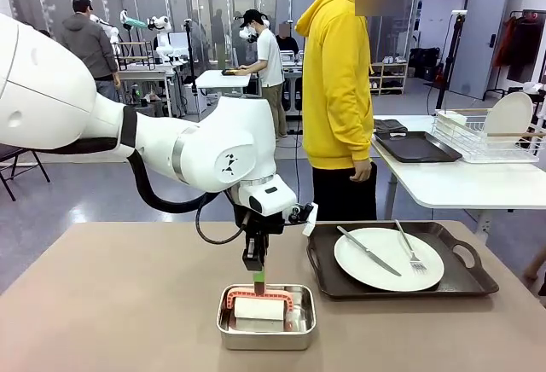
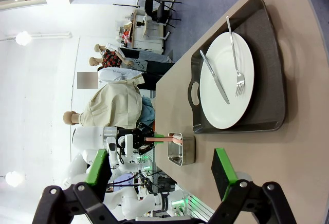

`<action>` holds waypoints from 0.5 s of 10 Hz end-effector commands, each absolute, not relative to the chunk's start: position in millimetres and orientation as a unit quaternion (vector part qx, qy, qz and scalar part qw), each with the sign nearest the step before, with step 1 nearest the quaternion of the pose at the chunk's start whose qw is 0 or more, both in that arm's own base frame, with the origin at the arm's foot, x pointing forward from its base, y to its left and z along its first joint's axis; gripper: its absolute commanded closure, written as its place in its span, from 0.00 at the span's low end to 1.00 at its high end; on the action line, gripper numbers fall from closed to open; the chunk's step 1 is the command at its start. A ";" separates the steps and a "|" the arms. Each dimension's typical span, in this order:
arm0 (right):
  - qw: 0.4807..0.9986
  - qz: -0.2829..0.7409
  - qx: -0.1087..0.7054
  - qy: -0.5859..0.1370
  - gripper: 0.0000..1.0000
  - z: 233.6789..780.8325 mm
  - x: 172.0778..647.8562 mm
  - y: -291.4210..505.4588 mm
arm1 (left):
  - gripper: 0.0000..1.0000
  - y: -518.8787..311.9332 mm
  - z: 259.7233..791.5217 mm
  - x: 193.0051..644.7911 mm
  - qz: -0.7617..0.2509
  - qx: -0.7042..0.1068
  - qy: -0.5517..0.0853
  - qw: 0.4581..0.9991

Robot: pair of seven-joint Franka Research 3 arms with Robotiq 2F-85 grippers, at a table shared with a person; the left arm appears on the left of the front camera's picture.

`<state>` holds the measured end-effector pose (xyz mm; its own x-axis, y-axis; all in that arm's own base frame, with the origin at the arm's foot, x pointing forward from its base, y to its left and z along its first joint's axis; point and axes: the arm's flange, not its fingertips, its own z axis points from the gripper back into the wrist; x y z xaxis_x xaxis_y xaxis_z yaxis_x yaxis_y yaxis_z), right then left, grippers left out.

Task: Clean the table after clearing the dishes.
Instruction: Place the Lint Roller back on top of the Airtight Container.

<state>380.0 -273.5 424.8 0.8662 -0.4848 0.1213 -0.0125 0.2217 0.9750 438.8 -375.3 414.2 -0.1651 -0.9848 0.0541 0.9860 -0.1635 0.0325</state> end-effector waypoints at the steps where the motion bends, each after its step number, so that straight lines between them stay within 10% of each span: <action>1: 0.757 -0.154 0.601 -0.205 0.00 427.3 377.3 -273.0 | 0.79 -375.3 393.1 463.3 -0.775 -0.014 -0.041 0.630; 5: 0.757 -0.154 0.601 -0.205 0.00 427.3 377.3 -273.0 | 0.79 -375.0 387.1 478.6 -0.780 -0.040 -0.026 0.624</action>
